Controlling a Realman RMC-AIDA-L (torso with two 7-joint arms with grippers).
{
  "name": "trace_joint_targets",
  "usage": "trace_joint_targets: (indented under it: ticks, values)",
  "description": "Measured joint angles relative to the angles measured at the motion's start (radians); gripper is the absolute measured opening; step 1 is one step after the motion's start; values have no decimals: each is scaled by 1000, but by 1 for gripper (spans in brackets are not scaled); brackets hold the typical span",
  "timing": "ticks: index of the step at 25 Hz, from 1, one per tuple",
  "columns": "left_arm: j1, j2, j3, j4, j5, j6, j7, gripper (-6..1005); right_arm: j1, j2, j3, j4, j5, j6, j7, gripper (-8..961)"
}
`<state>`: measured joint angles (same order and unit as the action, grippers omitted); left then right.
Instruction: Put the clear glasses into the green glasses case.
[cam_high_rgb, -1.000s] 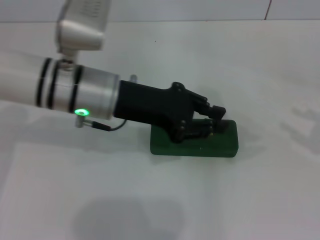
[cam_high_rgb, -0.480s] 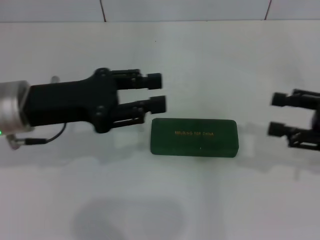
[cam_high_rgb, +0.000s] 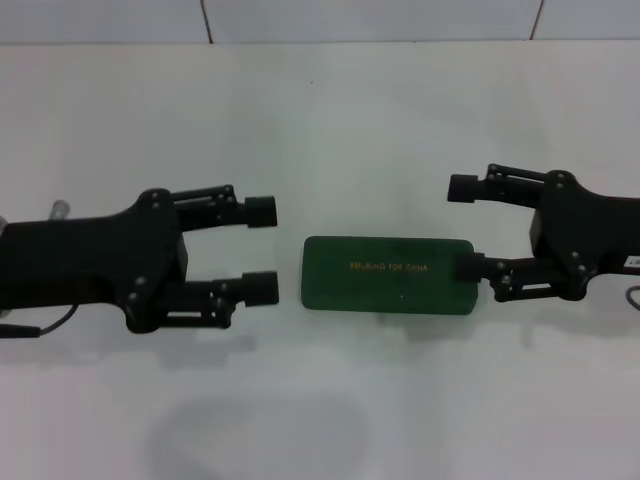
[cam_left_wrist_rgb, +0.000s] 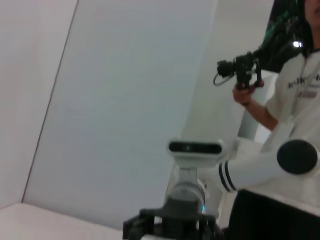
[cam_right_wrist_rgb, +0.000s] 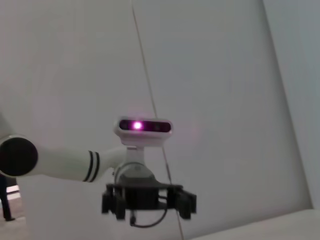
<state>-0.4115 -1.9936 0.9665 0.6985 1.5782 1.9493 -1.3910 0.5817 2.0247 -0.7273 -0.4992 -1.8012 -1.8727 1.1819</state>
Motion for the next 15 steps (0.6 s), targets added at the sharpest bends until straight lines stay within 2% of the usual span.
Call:
trace_joint_targets:
  ticks: [4,10,15]
  values:
    - [0,3,1,19,13,1,10,773,11,3,-35,9,21,-2,-1,868]
    - [12,5,-5,20,14,1,10,773,14,3,-193,18,148,6,-24,868]
    - [15,8,-6,20,14,2,11,773,13,3,-263,19,192,8,-25,869]
